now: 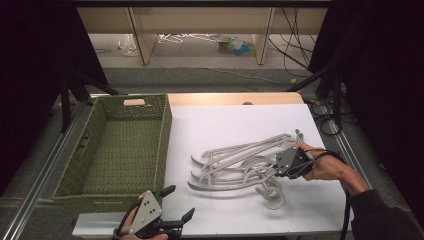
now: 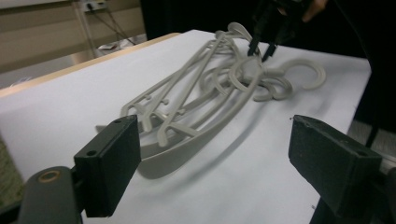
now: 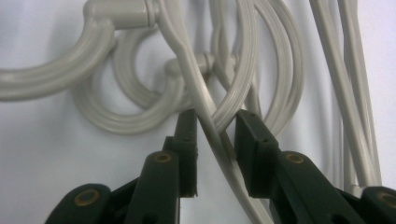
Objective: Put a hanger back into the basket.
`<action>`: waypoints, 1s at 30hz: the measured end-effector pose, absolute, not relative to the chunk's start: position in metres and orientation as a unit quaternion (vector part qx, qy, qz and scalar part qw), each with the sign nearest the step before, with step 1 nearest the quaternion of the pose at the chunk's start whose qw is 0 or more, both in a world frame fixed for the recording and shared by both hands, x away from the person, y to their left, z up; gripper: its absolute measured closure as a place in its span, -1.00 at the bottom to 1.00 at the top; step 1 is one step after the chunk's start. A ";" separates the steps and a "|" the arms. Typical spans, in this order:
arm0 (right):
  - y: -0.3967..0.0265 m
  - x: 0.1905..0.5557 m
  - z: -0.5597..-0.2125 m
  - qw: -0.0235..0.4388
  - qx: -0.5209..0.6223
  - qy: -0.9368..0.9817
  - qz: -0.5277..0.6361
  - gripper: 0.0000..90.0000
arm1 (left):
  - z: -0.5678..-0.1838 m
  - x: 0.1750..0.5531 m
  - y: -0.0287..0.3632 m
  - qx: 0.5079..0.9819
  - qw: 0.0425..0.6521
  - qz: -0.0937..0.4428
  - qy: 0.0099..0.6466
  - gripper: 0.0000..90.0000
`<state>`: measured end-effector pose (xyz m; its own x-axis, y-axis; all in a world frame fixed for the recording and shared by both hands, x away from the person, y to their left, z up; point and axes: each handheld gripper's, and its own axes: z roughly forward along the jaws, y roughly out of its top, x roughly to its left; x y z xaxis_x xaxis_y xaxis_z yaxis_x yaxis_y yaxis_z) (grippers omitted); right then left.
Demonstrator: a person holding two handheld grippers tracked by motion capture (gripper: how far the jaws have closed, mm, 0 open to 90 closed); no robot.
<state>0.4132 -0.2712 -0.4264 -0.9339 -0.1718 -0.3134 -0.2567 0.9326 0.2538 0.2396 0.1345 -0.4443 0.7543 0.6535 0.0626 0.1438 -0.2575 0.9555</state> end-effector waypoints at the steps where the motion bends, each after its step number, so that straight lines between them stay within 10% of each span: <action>1: -0.271 0.410 -0.425 0.134 -0.112 0.973 0.153 0.59 | -0.444 0.239 0.131 0.763 0.546 0.230 0.259 -0.62; 30: -0.275 0.378 -0.415 0.104 -0.098 0.968 0.205 0.73 | -0.457 0.318 0.002 0.870 0.432 0.218 0.098 -0.11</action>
<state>0.3779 -0.2752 -0.4149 -0.9594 -0.1465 -0.2408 -0.2313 0.8973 0.3759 0.3183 0.0022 -0.4566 0.8856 0.3583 0.2955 -0.0185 -0.6085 0.7934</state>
